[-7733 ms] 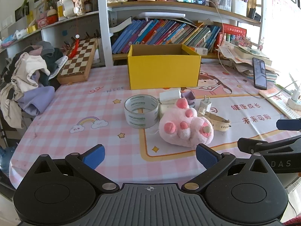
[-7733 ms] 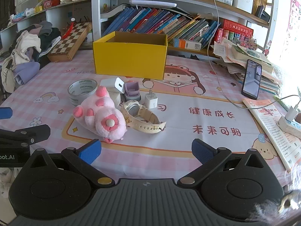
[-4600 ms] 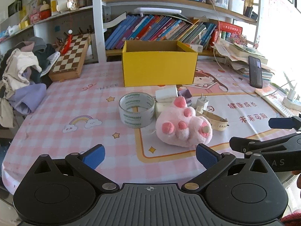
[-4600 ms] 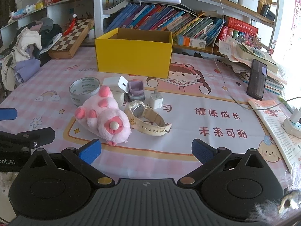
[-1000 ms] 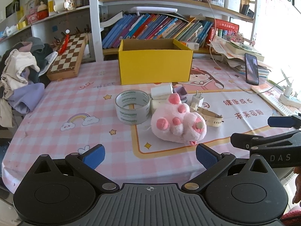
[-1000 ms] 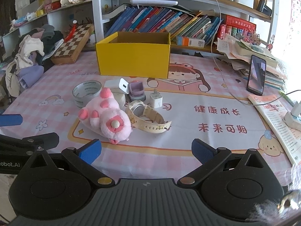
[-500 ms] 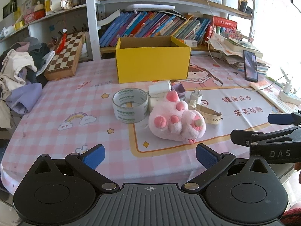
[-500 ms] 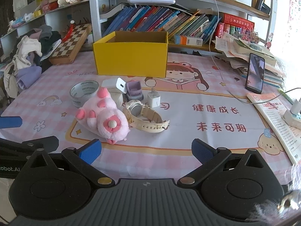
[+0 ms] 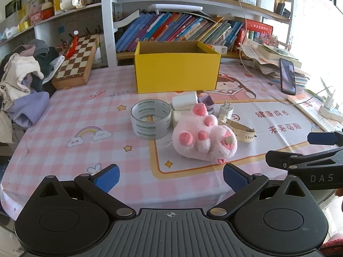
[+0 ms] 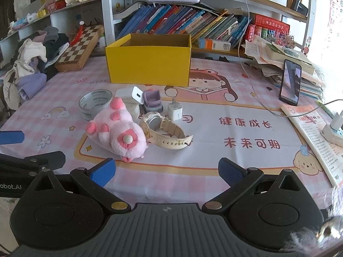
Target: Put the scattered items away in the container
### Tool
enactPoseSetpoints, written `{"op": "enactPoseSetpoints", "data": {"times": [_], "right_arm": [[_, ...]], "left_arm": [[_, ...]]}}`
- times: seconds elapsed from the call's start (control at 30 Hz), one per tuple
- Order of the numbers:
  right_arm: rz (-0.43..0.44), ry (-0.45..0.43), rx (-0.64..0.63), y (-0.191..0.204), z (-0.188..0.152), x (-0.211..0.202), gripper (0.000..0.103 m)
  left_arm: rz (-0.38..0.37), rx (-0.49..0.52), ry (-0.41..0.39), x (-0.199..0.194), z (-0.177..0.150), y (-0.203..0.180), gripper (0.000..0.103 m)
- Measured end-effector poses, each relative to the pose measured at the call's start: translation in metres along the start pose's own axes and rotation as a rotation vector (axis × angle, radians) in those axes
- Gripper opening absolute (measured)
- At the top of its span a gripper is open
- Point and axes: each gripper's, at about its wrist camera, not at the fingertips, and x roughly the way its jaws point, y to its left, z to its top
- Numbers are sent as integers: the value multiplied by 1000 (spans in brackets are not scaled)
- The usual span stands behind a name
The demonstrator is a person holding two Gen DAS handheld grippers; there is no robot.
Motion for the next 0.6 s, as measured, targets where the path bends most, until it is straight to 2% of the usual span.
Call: {"op": "enactPoseSetpoints", "data": {"times": [0.4,0.6], "right_arm": [[13,-1,2,3,2,1,103],[15,-11,-10,6,1,0,103]], "left_arm": [[-26,-18,-4,-1,1,4,103],[-16,-11,-10,-2,0,4,103]]}}
